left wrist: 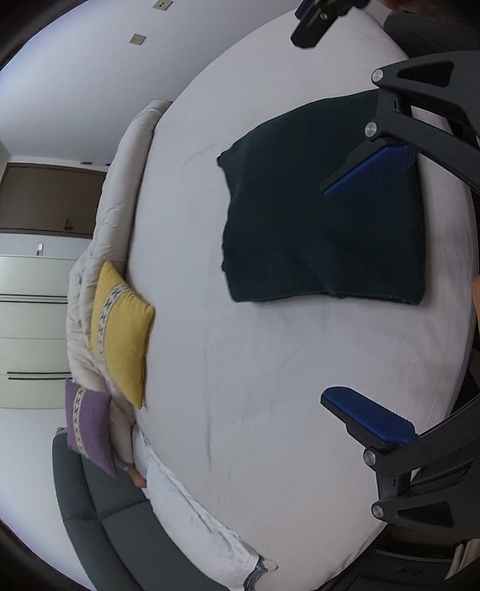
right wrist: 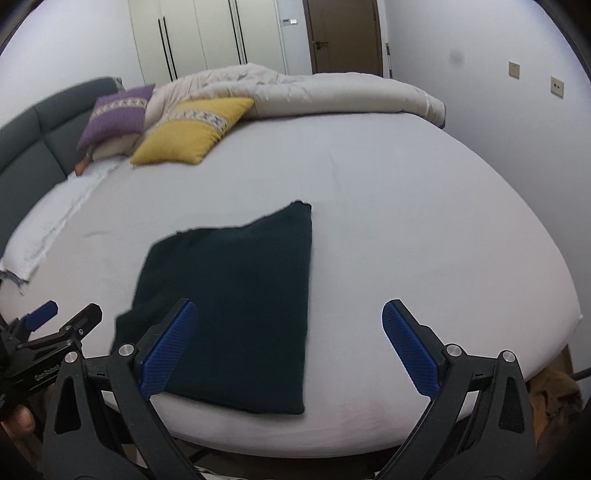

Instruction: Fold small clothes

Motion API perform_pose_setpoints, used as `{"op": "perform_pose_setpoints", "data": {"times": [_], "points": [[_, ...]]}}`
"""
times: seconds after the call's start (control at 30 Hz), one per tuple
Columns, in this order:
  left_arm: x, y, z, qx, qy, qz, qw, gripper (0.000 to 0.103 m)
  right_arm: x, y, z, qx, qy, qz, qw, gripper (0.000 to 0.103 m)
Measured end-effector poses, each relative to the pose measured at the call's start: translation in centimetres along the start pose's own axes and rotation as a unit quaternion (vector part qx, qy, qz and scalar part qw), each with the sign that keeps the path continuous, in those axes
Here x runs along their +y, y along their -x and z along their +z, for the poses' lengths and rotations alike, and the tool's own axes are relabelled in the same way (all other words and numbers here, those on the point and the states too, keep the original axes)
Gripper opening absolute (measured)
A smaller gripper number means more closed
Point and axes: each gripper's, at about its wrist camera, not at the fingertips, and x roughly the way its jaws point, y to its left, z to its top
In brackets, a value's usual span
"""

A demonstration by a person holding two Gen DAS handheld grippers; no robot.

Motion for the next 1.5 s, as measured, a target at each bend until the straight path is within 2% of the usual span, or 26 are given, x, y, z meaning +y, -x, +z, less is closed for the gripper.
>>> {"op": "perform_pose_setpoints", "data": {"times": [0.13,0.3,0.5,1.5], "points": [[-0.2,-0.7,-0.5,0.011,-0.004,-0.008,0.9999,0.103,1.2,-1.8,-1.0,0.008,0.019,-0.01,1.0,0.102],[0.0,-1.5,-1.0,0.018,-0.003,-0.001,0.9998,0.103,2.0,-3.7,-1.6,0.021,0.029,-0.01,0.999,0.102],[0.2,-2.0,-1.2,0.013,-0.005,0.002,0.9999,0.103,2.2,-4.9,-1.8,0.034,0.033,-0.01,0.999,0.102],[-0.1,-2.2,-1.5,0.013,-0.004,0.005,0.9999,0.103,3.2,-5.9,-1.9,0.053,0.029,-0.008,0.998,0.102]]}}
